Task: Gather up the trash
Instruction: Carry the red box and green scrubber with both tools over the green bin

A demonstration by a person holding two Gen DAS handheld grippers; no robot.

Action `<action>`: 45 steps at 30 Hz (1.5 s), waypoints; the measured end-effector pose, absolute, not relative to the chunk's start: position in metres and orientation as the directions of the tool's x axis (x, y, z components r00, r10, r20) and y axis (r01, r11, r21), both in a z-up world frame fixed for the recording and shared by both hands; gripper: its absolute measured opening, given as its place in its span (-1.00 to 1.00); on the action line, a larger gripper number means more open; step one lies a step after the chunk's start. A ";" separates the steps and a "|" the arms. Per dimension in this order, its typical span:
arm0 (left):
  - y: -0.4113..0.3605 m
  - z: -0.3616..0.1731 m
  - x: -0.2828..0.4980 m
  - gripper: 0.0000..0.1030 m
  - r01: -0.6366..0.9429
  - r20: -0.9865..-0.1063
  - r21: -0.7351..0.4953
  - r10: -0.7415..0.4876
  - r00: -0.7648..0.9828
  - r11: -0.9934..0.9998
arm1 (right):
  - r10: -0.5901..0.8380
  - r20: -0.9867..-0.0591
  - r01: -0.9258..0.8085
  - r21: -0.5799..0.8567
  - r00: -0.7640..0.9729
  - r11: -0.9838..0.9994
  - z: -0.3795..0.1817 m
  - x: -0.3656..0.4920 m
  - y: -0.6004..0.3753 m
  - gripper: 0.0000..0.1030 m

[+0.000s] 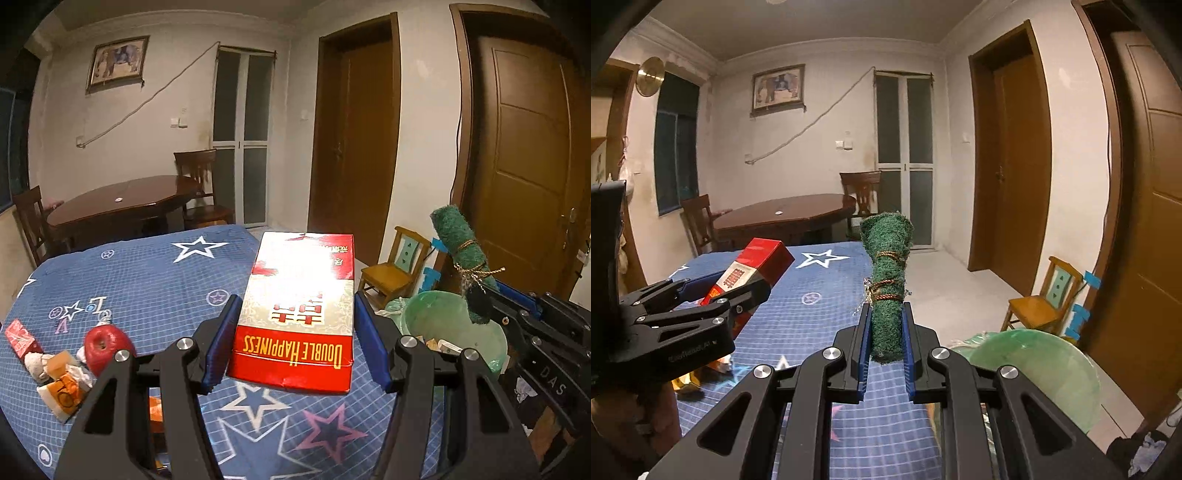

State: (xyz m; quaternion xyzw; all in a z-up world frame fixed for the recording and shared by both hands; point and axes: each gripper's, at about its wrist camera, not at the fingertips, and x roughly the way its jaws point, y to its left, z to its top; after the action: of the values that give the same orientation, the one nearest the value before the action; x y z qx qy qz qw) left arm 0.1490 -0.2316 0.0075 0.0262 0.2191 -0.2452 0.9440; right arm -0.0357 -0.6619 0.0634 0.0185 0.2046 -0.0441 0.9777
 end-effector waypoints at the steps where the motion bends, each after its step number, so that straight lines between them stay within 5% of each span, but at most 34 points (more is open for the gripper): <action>1: -0.236 0.007 0.150 0.12 0.479 -0.431 -0.058 -0.455 0.779 0.876 | -0.084 -0.404 0.099 0.017 0.911 0.995 0.062 -0.035 -0.665 -0.69; 20: -0.313 -0.003 0.169 0.12 0.581 -0.487 -0.044 -0.525 0.698 0.813 | -0.195 -0.481 0.240 0.033 0.855 0.970 0.049 -0.016 -0.767 -0.69; 45: -0.462 -0.071 0.205 0.12 0.729 -0.709 -0.074 -0.550 0.442 0.681 | -0.226 -0.710 0.390 0.074 0.667 0.918 -0.029 0.024 -0.927 -0.69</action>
State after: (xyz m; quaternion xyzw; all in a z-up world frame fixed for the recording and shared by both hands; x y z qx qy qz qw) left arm 0.2047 -0.4618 -0.0709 0.1218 0.3665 -0.3806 0.8402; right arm 0.0239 -0.9275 -0.0291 0.1104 0.3712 -0.1697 0.9062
